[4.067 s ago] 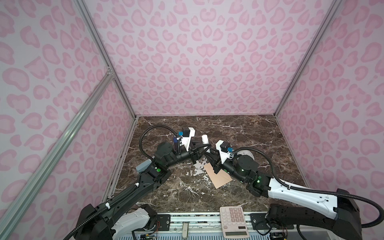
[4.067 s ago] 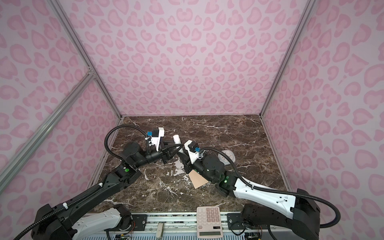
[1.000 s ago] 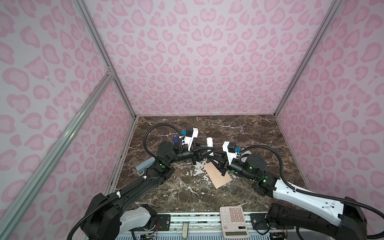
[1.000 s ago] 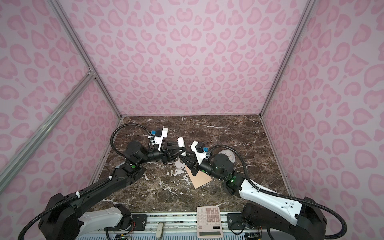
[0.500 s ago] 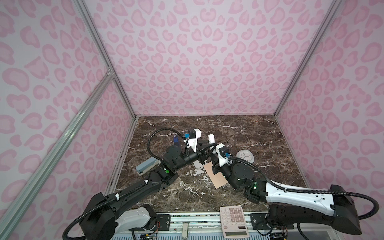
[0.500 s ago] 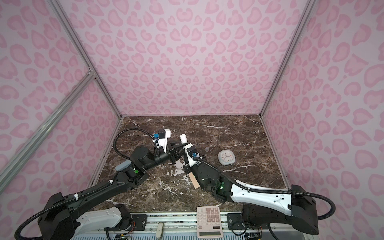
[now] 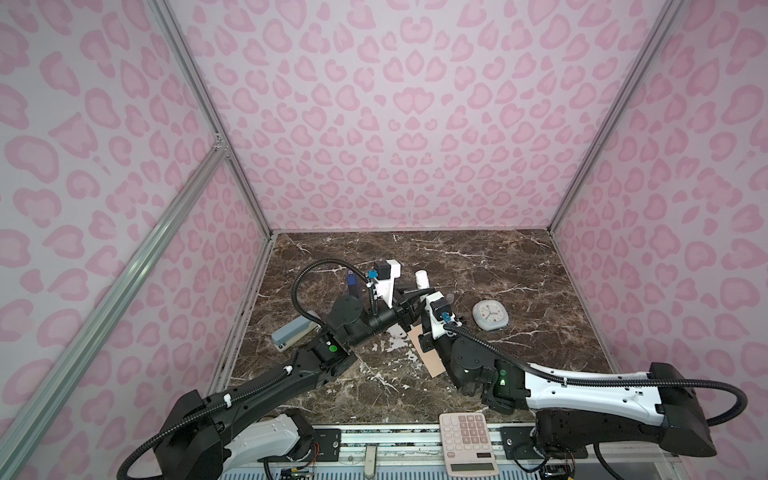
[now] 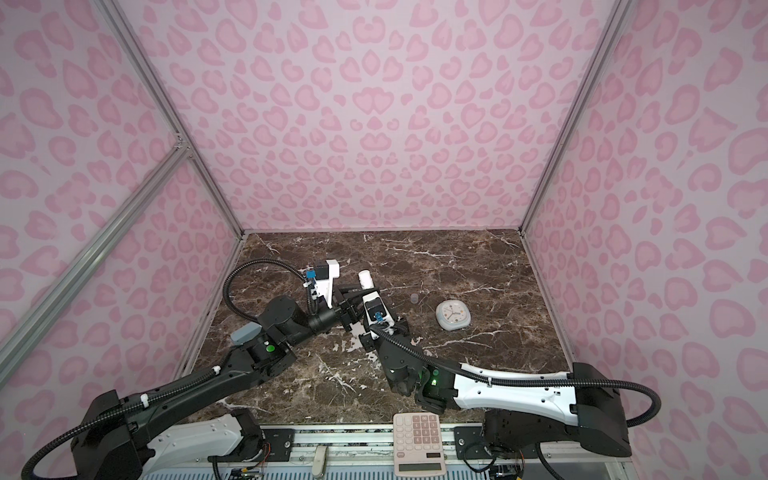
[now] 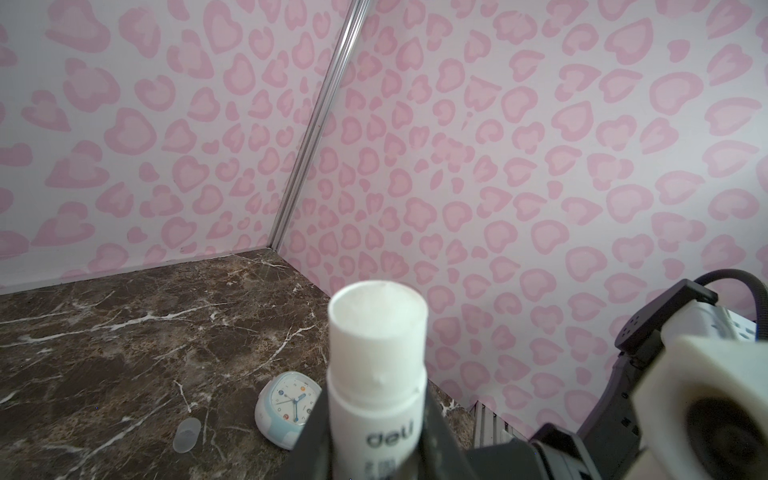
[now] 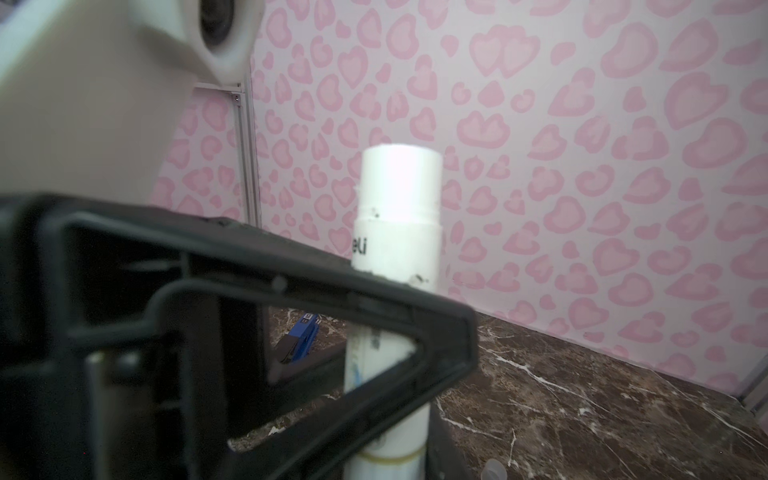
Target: Place the letter into the envelope and seal it
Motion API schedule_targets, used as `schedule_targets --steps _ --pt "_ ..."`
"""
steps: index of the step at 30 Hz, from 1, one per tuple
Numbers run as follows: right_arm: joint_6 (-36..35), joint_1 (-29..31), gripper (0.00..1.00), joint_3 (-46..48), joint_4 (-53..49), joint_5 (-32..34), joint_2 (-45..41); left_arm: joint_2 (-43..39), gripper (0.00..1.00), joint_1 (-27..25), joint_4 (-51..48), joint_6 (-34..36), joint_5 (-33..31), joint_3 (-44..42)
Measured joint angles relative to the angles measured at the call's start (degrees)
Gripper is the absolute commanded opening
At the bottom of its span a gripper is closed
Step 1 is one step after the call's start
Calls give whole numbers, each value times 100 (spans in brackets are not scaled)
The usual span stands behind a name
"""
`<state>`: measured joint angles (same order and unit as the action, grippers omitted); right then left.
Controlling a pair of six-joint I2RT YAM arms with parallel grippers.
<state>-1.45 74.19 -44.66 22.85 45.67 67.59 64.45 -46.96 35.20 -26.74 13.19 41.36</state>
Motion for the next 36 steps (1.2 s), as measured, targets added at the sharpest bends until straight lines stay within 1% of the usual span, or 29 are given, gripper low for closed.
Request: schedule_targets --steps 2,4,9,11,14,16,19,22,26,36 --pt "48 -81 38 94 -44 -363 -216 -39 4 70 -280 92 -175 37" --pt "151 -291 39 249 -129 -809 -479 -111 4 129 -520 133 -291 46" --pt "289 -835 41 813 -302 -2260 -1211 -343 4 398 -728 186 -221 55" --pt "391 -1086 41 992 -302 -2852 -1440 -420 4 546 -758 181 -85 55" --pt "632 -1620 40 1279 -299 -3582 -1797 -516 4 782 -706 118 286 24" --pt "822 -1963 40 1438 -278 -4181 -1987 -531 4 955 -597 -4 678 0" --pt "1029 -2323 40 1543 -188 -4977 -2087 -483 4 1115 -380 -157 1252 -7" --pt "1185 -2511 40 1513 -52 -5646 -2002 -356 4 1165 -140 -286 1790 -7" --pt "1320 -2553 40 1399 166 -6358 -1738 -203 4 1172 232 -479 2299 -79" --pt "1705 -2632 40 1113 901 -7095 -1073 125 4 1176 940 -828 2874 -144"
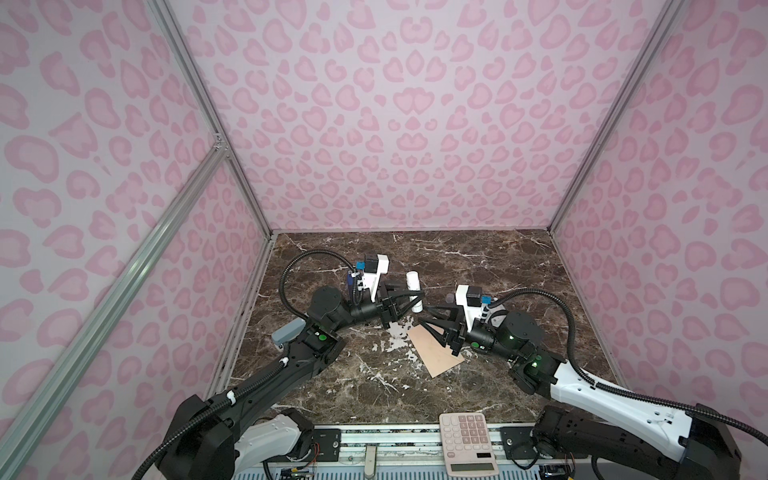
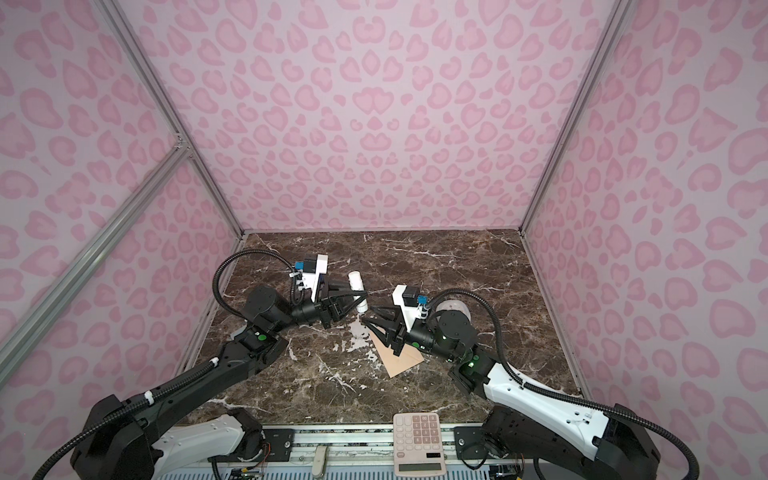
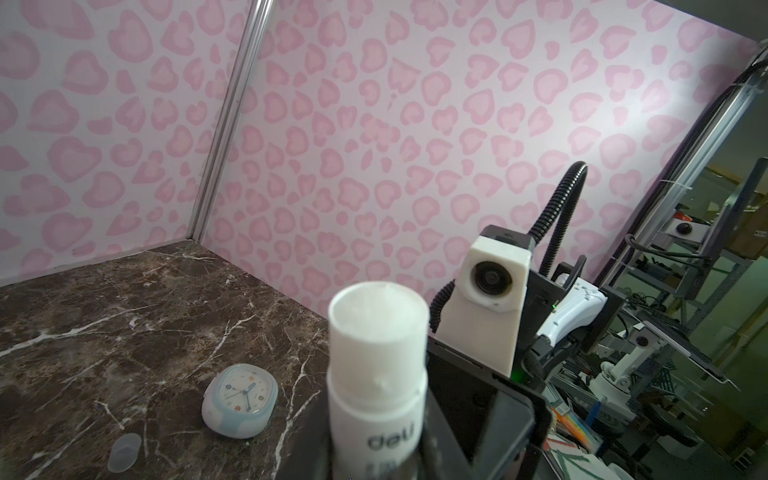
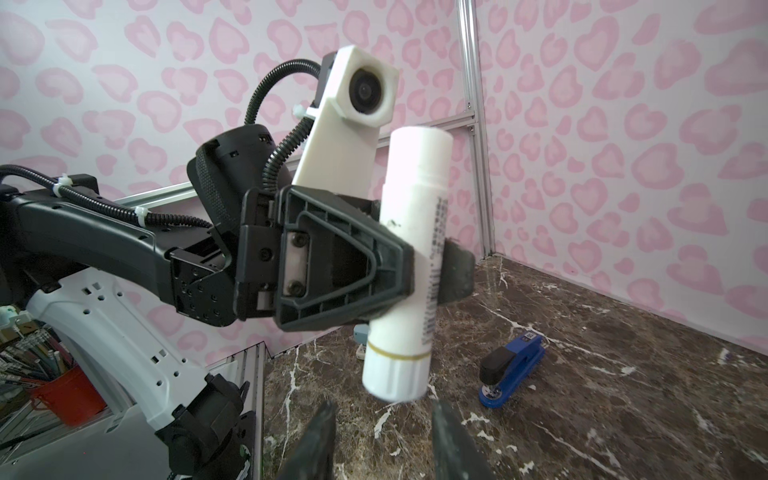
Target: Place the letter into the envelope and seal it
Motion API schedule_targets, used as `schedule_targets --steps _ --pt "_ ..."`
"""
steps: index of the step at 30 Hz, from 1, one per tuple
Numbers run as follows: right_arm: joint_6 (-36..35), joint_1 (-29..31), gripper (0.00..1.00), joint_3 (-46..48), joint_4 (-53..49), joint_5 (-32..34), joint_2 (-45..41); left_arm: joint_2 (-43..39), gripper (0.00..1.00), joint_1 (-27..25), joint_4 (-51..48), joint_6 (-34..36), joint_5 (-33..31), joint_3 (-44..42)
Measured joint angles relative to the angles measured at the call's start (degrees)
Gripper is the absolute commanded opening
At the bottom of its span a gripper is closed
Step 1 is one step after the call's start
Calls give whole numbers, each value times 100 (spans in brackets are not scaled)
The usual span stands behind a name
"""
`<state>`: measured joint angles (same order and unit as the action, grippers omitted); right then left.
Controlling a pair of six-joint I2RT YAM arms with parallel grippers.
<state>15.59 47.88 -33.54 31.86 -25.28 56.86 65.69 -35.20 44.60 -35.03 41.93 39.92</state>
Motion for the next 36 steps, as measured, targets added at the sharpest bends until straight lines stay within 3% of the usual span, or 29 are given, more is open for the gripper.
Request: schedule_targets --steps 17,28,32,36 --pt "85 -26 35 -212 173 -328 367 83 4 -2 247 -133 262 -33" --pt "66 -24 21 -291 87 -170 400 136 4 -39 363 -129 219 -26" --pt "-59 101 17 -299 -52 278 345 162 4 -74 343 -66 70 -24" --pt "-417 649 14 -299 -144 1585 282 162 4 -142 321 37 -203 -33"
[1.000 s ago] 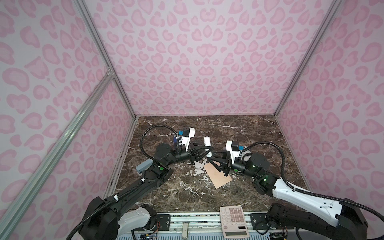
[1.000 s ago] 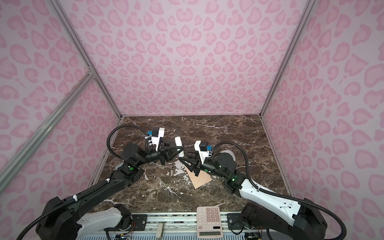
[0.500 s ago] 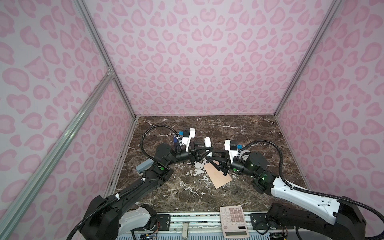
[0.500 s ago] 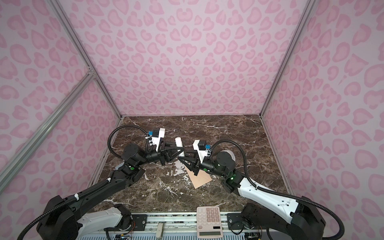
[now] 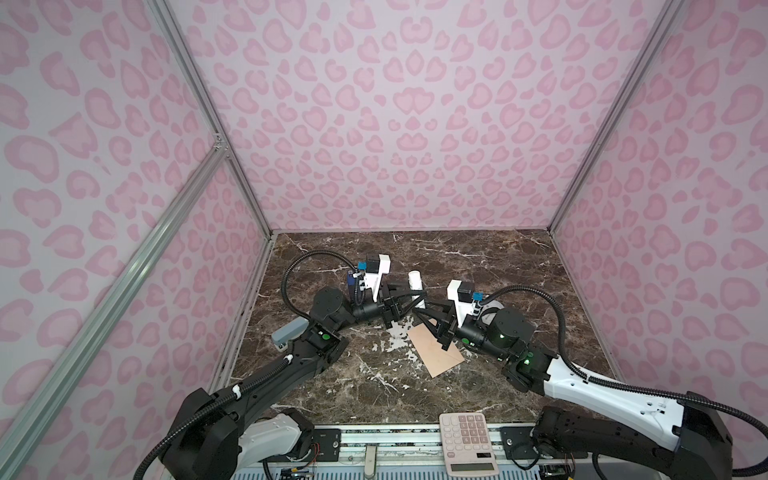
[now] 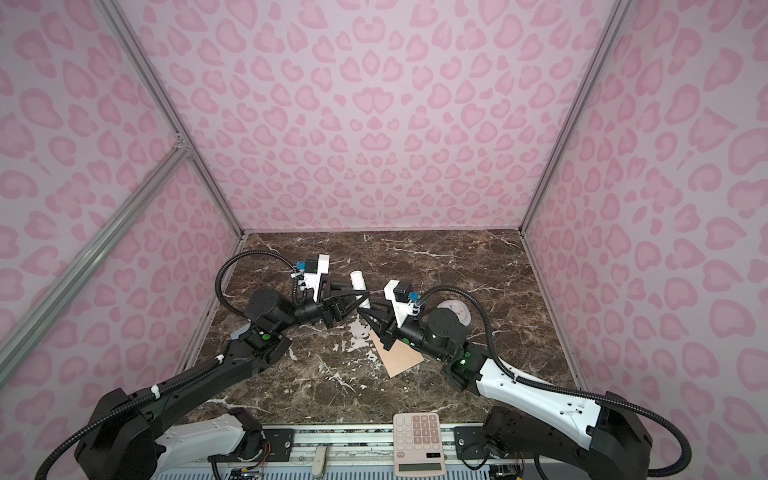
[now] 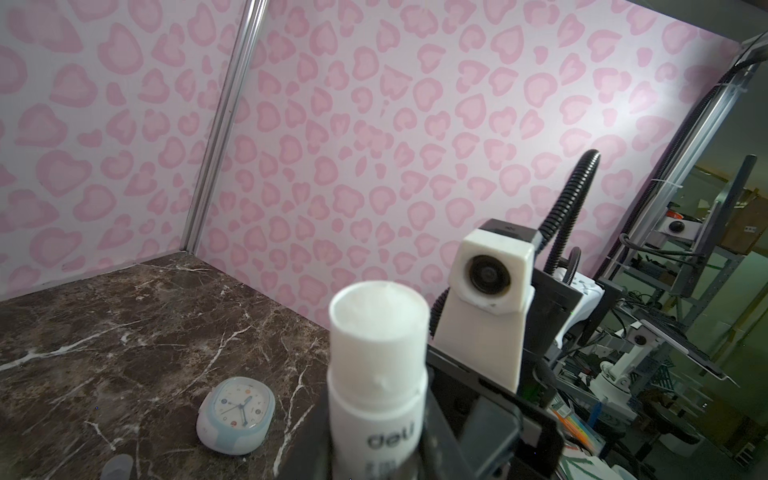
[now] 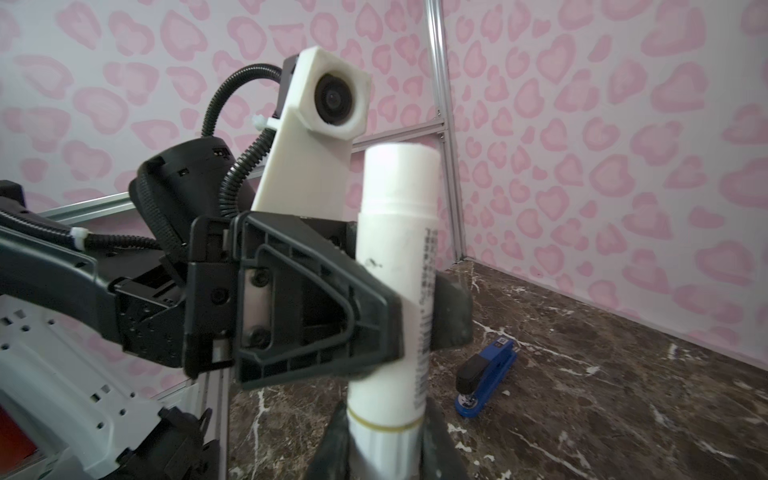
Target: Place the letter into the envelope and seal it
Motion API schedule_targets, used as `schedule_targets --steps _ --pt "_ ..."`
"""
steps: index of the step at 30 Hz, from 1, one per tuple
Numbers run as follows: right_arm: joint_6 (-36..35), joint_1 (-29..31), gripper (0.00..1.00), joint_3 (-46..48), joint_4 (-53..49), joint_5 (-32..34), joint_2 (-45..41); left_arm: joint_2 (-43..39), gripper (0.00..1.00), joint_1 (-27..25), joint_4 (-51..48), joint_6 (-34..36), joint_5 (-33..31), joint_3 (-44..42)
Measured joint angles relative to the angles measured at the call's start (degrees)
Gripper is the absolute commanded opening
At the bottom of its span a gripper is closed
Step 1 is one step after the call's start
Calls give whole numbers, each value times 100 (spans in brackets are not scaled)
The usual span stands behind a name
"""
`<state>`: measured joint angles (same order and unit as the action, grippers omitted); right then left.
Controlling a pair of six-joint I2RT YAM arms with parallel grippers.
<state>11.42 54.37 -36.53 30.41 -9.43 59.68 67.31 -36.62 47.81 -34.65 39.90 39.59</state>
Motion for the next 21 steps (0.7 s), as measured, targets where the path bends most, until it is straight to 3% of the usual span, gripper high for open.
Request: schedule_targets --steps 14,17,21 --pt "-1370 1790 18 -715 -219 5117 951 31 4 -745 -299 579 -2105 -44" --pt "-1585 1969 22 -885 -236 5737 1204 33 4 -817 -153 568 -2358 -144" --pt "-1692 2017 33 -903 -232 5906 1250 -17 4 -855 -181 553 -2492 -175"
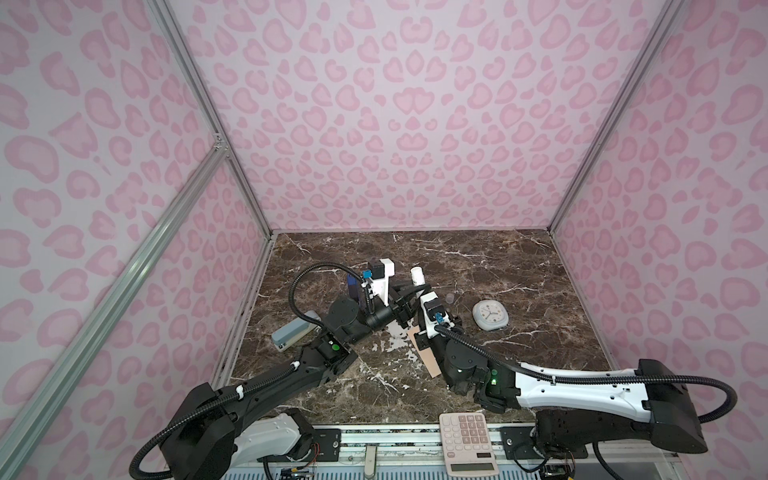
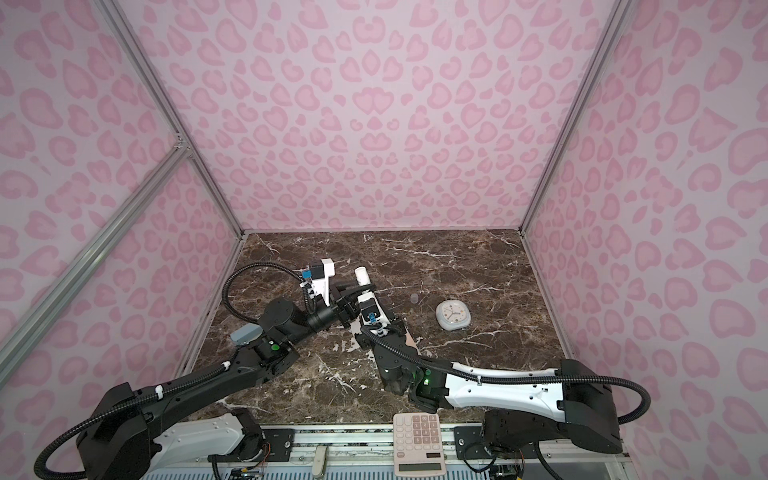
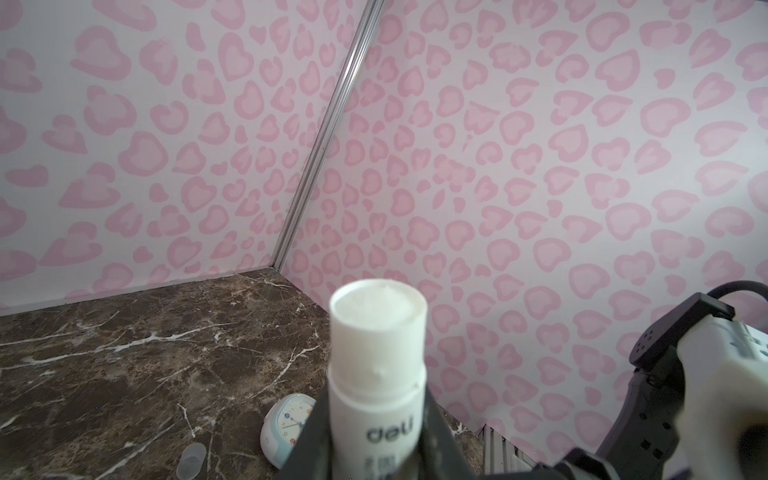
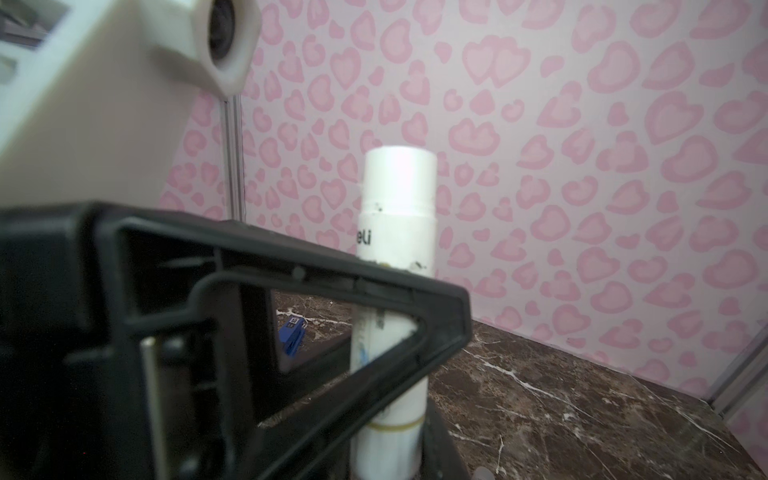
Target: Place the letter into the envelope and seal it
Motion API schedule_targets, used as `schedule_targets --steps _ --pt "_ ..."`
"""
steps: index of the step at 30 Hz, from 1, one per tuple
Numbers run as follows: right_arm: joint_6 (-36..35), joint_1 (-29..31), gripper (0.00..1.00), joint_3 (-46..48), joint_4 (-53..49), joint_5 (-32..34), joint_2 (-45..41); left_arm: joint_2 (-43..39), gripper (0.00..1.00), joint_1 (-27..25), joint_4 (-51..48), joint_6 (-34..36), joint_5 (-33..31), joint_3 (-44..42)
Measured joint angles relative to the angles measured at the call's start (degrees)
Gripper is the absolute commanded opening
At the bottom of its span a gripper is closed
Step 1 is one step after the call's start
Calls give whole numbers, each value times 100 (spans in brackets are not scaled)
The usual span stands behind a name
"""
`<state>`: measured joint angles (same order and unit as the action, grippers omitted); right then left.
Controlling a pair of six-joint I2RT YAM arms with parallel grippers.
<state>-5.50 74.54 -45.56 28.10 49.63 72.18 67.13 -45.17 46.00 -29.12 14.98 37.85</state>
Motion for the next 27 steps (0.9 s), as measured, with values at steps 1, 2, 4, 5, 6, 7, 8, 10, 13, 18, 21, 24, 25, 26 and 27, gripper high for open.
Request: schedule_targets --steps 1,2,4,5,6,7,8,10,13,18,21,24,25,26,27 --pt "-35 0 37 7 -4 -44 -15 -35 4 -4 -52 2 -39 0" --pt "-79 -4 41 28 -11 -146 -50 -70 4 -7 -109 11 -120 0" --pt "-122 -46 44 125 -17 -492 -184 -149 4 13 -267 39 -273 0" --pt "-120 -85 45 181 -31 -649 -260 -186 4 31 -345 66 -280 0" --pt "-105 -173 46 267 -70 -966 -396 -227 4 59 -437 72 -280 0" --pt "-39 -284 46 348 -92 -1191 -531 -275 4 101 -527 83 -273 0" --pt "20 -385 46 417 -98 -1329 -651 -310 4 136 -584 90 -251 0" --pt "164 -654 45 605 -197 -1860 -968 -422 4 264 -717 94 -229 0" --pt "289 -990 44 789 -420 -2636 -1335 -566 4 455 -841 114 -37 17" --pt "562 -1650 43 940 -667 -4044 -1711 -713 4 691 -1012 116 590 114" --pt "743 -1919 42 935 -695 -4878 -1781 -686 4 785 -1025 116 1174 234" --pt "949 -2153 42 911 -638 -5735 -1738 -579 4 809 -977 101 1759 297" --pt "1036 -2205 42 909 -595 -5947 -1709 -542 4 815 -951 46 1974 297" --pt "1110 -2240 42 903 -553 -6140 -1681 -509 4 817 -907 20 2127 297" --pt "1154 -2277 42 890 -529 -6332 -1650 -476 4 820 -855 -9 2238 297"
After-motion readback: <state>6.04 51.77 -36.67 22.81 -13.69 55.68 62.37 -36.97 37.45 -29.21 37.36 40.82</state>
